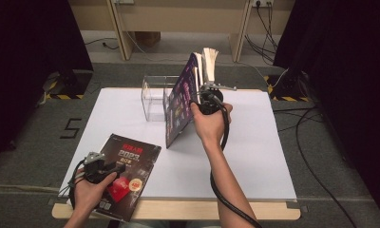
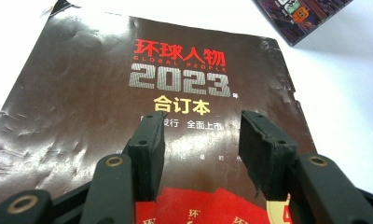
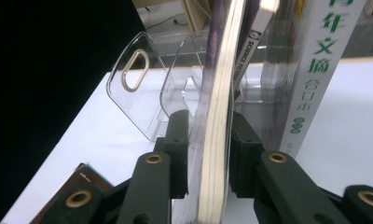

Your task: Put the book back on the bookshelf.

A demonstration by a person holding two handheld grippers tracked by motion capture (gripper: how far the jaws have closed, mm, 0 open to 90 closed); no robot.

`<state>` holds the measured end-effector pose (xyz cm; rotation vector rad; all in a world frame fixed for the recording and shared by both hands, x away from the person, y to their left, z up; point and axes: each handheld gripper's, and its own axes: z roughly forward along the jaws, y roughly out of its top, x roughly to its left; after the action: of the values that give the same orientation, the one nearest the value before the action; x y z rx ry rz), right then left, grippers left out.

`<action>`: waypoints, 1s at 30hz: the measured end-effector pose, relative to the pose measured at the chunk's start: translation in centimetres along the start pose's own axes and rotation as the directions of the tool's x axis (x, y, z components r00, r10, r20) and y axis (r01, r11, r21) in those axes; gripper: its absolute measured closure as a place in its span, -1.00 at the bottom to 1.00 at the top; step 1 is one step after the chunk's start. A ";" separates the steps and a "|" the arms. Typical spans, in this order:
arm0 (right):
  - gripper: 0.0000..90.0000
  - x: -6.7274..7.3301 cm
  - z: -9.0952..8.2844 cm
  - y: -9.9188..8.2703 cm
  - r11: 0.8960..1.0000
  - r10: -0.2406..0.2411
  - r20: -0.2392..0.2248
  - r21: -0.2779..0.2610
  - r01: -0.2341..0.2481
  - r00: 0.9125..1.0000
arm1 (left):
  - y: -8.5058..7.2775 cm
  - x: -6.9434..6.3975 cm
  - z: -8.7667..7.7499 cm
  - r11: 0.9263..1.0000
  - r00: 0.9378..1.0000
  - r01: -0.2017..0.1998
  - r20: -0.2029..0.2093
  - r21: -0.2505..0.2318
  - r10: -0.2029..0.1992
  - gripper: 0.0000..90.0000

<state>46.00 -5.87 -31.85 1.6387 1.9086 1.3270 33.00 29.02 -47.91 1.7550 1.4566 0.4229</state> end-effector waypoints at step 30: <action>0.88 2.0 -0.4 1.0 0.968 -0.088 0.057 -0.230 0.099 0.994 | 0.0 0.1 -0.1 1.000 1.000 0.002 0.001 -0.012 -0.002 0.12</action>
<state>45.74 -4.36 -30.24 1.4349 1.7078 1.4019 32.94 29.18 -47.83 1.7441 1.4519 0.4294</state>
